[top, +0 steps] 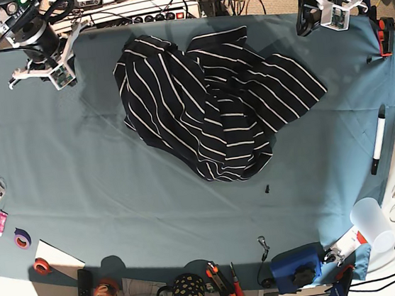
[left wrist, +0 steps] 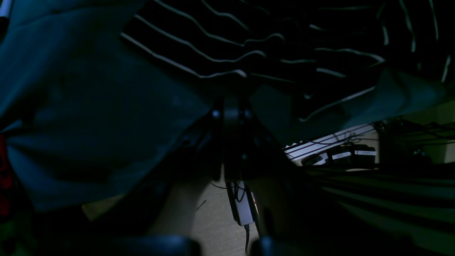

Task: Layout the t-shirt on the table in an organized manner, then fold the t-shirt properly
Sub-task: 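Move both grippers down onto the crumpled striped shirt and grasp it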

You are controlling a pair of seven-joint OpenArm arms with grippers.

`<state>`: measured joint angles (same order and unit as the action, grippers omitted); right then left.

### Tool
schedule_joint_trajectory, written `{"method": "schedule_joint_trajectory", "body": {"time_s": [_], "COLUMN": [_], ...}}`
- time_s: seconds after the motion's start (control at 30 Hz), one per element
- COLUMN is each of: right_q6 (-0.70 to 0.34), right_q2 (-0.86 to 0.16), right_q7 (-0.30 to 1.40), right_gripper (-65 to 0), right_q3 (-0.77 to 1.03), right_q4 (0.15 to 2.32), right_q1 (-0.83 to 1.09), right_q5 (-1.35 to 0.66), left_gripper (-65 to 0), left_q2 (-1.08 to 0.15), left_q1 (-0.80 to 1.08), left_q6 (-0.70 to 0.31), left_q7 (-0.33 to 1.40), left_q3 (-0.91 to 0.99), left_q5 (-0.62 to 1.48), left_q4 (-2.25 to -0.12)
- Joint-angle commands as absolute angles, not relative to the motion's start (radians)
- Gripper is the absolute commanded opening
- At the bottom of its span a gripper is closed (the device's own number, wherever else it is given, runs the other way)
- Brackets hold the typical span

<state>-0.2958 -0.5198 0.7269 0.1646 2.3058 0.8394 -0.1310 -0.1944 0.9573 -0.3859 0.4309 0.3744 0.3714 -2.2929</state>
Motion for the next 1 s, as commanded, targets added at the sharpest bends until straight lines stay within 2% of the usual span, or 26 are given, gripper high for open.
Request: {"method": "schedule_joint_trajectory", "body": {"time_s": [0.0, 0.07, 0.1, 0.17, 0.27, 0.33, 0.37, 0.47, 0.6, 0.77, 0.97], "right_q6": [-0.317, -0.344, -0.345, -0.348, -0.435, -0.474, -0.477, -0.455, -0.344, -0.308, -0.295], "right_q2": [-0.529, -0.526, -0.526, -0.526, -0.526, -0.526, -0.526, -0.526, -0.526, -0.516, -0.456], "right_q7": [0.71, 0.699, 0.692, 0.692, 0.734, 0.756, 0.757, 0.747, 0.748, 0.749, 0.743], "right_gripper": [-47.0, -35.0, -33.6, -33.6, -33.6, -33.6, -33.6, -33.6, -33.6, -33.6, -34.5], "right_q3": [0.171, 0.17, 0.168, 0.153, 0.09, 0.018, -0.021, -0.14, -0.28, -0.405, -0.453], "right_q4": [2.324, 2.324, 2.324, 2.323, 2.321, 2.321, 2.321, 2.321, 2.308, 2.213, 2.124], "right_q1": [0.845, 0.845, 0.845, 0.845, 0.827, 0.8, 0.784, 0.725, 0.642, 0.557, 0.478], "right_q5": [-0.134, -0.135, -0.141, -0.194, -0.263, -0.264, -0.252, -0.149, 0.009, 0.069, 0.108], "left_gripper": [-65.0, -65.0, -65.0, -63.7, -48.0, -42.1, -41.2, -41.2, -41.2, -41.2, -41.3], "left_q2": [-0.199, -0.199, -0.199, -0.199, -0.199, -0.197, -0.196, -0.197, -0.197, -0.196, -0.196], "left_q1": [0.966, 0.966, 0.966, 0.965, 0.958, 0.949, 0.943, 0.933, 0.933, 0.933, 0.933], "left_q6": [-0.391, -0.419, -0.438, -0.475, -0.496, -0.499, -0.499, -0.499, -0.498, -0.498, -0.498], "left_q7": [0.411, 0.411, 0.411, 0.409, 0.373, 0.358, 0.359, 0.359, 0.358, 0.359, 0.358], "left_q3": [0.378, 0.378, 0.378, 0.378, 0.378, 0.378, 0.378, 0.378, 0.378, 0.378, 0.377], "left_q5": [0.382, 0.381, 0.382, 0.382, 0.382, 0.382, 0.382, 0.382, 0.382, 0.382, 0.382], "left_q4": [-2.309, -2.309, -2.31, -2.309, -2.309, -2.309, -2.309, -2.309, -2.309, -2.309, -2.309]}}
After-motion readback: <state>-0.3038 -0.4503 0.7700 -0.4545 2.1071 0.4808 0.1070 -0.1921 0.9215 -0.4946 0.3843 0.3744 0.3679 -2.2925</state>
